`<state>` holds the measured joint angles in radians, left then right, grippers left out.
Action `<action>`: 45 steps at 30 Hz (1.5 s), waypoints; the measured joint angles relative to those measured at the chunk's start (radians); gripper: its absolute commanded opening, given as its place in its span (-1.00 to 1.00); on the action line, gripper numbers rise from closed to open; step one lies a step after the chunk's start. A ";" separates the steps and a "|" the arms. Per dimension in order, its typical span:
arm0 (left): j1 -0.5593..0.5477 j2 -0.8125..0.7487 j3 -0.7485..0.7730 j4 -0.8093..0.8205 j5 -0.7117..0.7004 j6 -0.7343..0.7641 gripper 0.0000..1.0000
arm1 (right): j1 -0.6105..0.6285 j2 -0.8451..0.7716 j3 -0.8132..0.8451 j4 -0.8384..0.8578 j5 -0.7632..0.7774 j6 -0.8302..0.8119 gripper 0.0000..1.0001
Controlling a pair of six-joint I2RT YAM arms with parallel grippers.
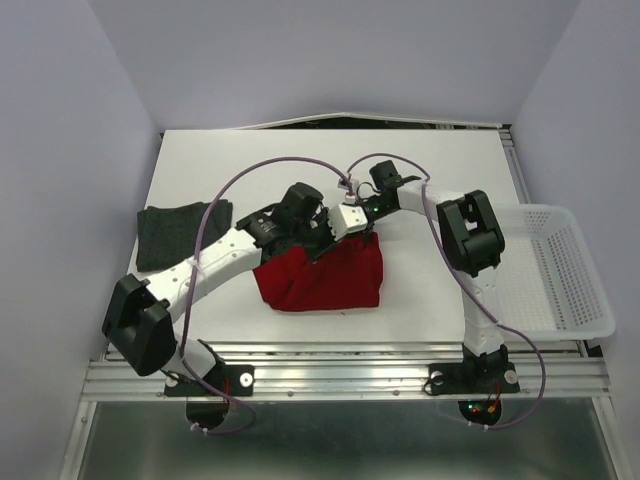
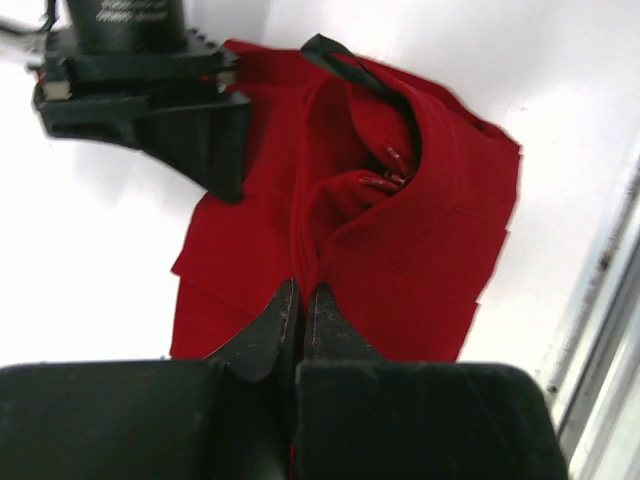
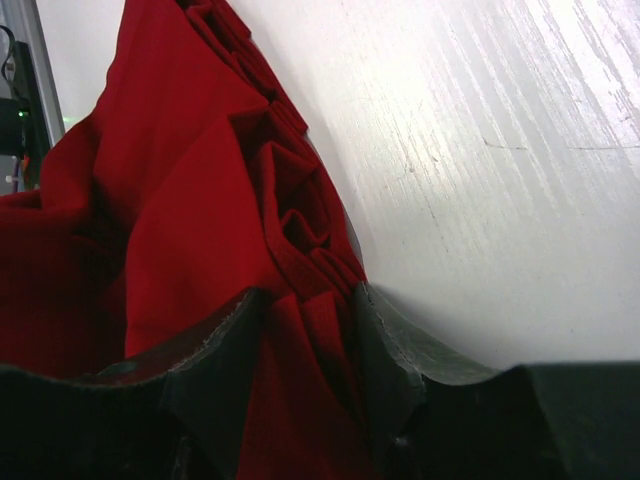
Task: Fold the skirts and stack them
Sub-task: Fold the skirt
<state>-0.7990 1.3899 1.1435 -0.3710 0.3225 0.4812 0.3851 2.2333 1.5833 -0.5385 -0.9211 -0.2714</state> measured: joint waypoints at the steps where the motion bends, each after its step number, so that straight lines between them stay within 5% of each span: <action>1: 0.023 0.018 0.000 0.012 0.003 0.000 -1.00 | 0.000 0.000 0.000 0.000 0.000 -0.001 -0.04; 9: 0.159 0.150 0.000 0.147 -0.008 -0.011 -1.00 | 0.000 0.000 0.000 0.000 0.000 -0.014 -0.04; 23: 0.225 0.433 0.010 0.311 0.014 0.042 -1.00 | 0.001 0.000 0.002 -0.005 0.007 0.000 0.14; 28: 0.242 0.475 0.045 0.307 0.040 0.042 -0.73 | -0.042 0.015 0.055 -0.055 0.022 0.040 0.31; 35: 0.271 0.510 0.122 0.256 0.040 0.050 -0.08 | -0.217 -0.020 0.077 -0.134 0.093 0.055 0.51; 37: 0.279 0.510 0.155 0.220 0.036 0.055 0.35 | -0.254 -0.058 0.077 -0.161 0.139 0.058 0.53; 39: 0.296 0.504 0.200 0.175 0.031 0.051 0.53 | -0.269 -0.108 0.071 -0.175 0.157 0.068 0.53; 45: 0.377 0.363 0.300 0.066 0.023 -0.006 0.43 | -0.226 -0.345 0.036 -0.120 0.068 0.223 0.36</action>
<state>-0.4221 1.7527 1.4433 -0.3046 0.3458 0.4755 0.1593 1.8885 1.6192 -0.6586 -0.8536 -0.0486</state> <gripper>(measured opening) 0.763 0.727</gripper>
